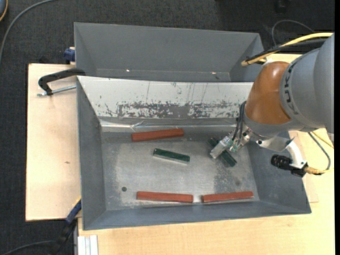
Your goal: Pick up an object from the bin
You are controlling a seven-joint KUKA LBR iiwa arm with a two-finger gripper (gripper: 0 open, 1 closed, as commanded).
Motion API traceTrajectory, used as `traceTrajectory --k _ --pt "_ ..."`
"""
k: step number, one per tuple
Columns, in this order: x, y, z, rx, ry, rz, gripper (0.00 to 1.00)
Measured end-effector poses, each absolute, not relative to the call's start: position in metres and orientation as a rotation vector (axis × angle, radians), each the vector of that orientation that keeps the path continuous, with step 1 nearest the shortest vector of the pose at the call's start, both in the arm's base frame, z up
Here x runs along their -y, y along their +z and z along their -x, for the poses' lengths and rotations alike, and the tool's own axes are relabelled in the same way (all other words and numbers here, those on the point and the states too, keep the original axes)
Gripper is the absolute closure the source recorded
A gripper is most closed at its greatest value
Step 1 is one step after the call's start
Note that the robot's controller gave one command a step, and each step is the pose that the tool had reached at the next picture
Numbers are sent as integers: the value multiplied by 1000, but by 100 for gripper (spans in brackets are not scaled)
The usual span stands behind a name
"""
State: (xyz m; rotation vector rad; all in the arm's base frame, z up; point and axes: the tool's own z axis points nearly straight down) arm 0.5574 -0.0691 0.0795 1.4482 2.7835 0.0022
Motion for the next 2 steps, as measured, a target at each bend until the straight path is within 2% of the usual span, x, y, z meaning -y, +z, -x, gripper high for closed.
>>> traceTrajectory --k 1,2 --pt "69 107 -559 -2782 5 -1443 100" --pt "68 143 -561 -2786 3 -1441 100"
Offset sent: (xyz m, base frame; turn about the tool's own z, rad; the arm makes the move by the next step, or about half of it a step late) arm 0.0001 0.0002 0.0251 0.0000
